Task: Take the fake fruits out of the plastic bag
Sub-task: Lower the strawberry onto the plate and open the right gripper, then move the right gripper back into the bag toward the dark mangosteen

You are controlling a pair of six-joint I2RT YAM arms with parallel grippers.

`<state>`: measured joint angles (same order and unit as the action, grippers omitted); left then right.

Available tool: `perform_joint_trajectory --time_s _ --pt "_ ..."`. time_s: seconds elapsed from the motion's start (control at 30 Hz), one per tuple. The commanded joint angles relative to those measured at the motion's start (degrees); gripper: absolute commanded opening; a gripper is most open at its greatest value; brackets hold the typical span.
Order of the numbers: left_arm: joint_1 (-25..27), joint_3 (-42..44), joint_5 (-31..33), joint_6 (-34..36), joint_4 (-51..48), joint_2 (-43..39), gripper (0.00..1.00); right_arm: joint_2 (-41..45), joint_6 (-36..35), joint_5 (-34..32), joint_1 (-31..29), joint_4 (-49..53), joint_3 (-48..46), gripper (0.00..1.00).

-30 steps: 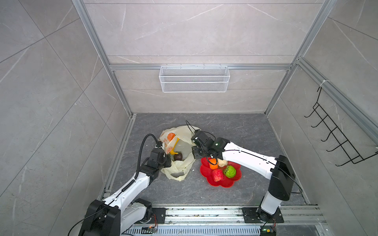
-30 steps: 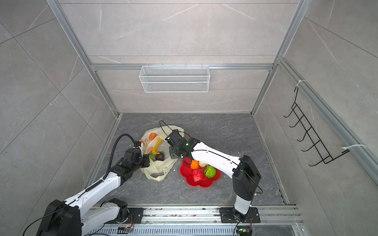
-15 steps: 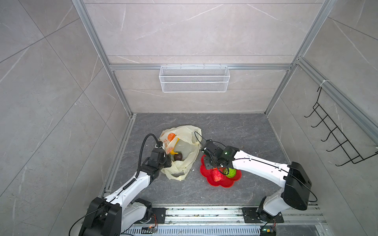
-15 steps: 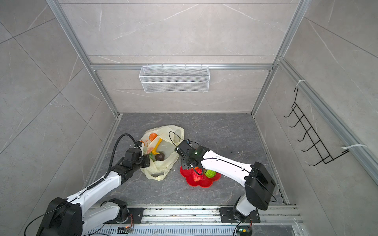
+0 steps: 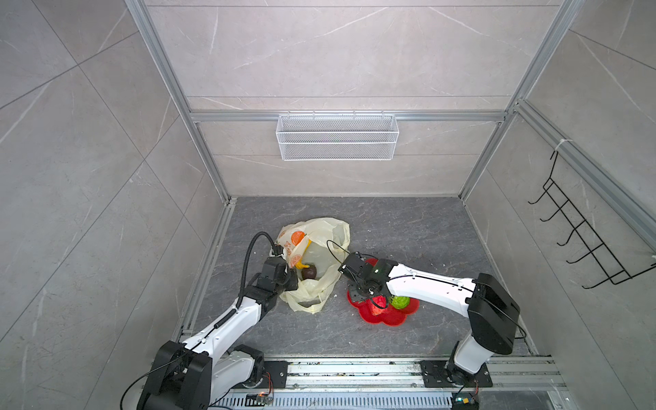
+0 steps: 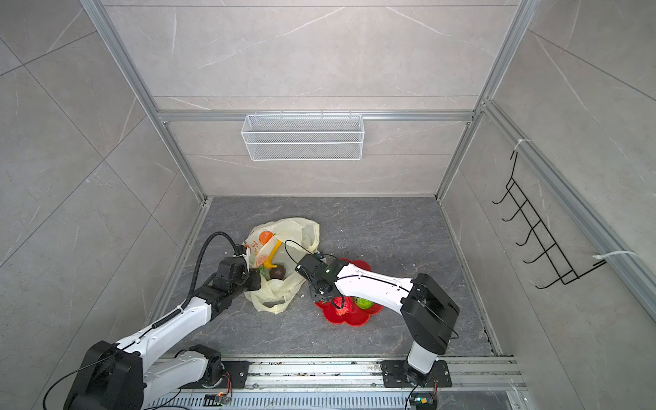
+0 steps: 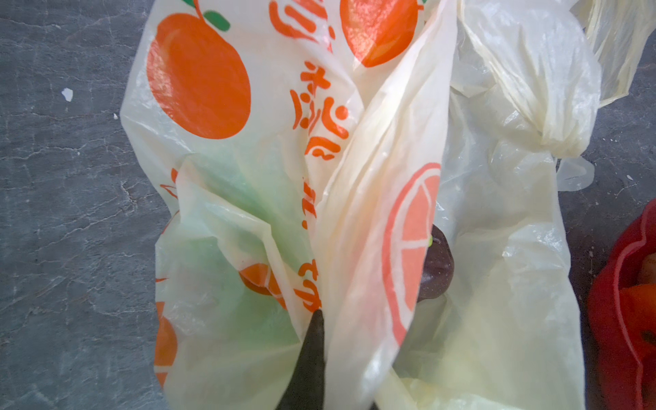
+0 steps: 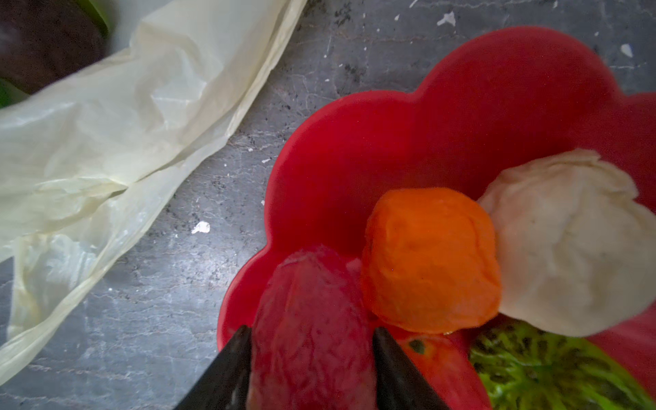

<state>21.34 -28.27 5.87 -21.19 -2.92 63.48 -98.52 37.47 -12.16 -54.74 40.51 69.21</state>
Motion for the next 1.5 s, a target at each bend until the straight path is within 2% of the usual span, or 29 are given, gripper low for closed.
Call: perform_joint_trajectory --time_s 0.0,0.37,0.57,0.77,0.93,1.07,1.3,1.4,1.47 --pt "0.2 -2.5 -0.1 0.7 1.3 1.0 0.06 -1.2 1.2 -1.9 -0.2 0.1 -0.4 0.57" --pt "0.3 -1.5 1.3 0.4 1.3 -1.3 0.06 -1.1 1.2 -2.4 -0.2 1.2 0.0 0.64" --pt "0.3 -0.9 1.8 0.1 1.5 -2.4 0.06 0.8 1.5 -2.4 -0.3 1.1 -0.5 0.64" --pt "0.3 -1.4 1.3 -0.1 1.4 -1.4 0.06 3.5 1.2 -3.0 -1.4 1.0 2.2 0.63" --pt "0.3 0.0 1.6 -2.9 1.5 -2.4 0.06 2.4 1.4 -3.2 -2.6 -2.0 7.1 0.62" --pt "0.4 -0.1 -2.5 -7.1 -0.8 -0.7 0.06 -4.4 -0.3 -1.3 -2.7 -6.2 14.9 0.62" --pt "0.9 1.8 -9.5 -9.8 -1.9 -1.4 0.08 -22.9 -1.8 -1.2 -2.1 0.5 33.3 0.61" --pt "0.9 2.3 -8.7 -10.1 -1.1 -1.4 0.09 -24.6 -1.3 -0.7 -2.2 1.5 33.8 0.61" --pt "0.9 2.5 -8.4 -10.1 -0.1 -0.4 0.09 -22.9 -1.3 0.3 -2.4 -1.3 29.5 0.61"
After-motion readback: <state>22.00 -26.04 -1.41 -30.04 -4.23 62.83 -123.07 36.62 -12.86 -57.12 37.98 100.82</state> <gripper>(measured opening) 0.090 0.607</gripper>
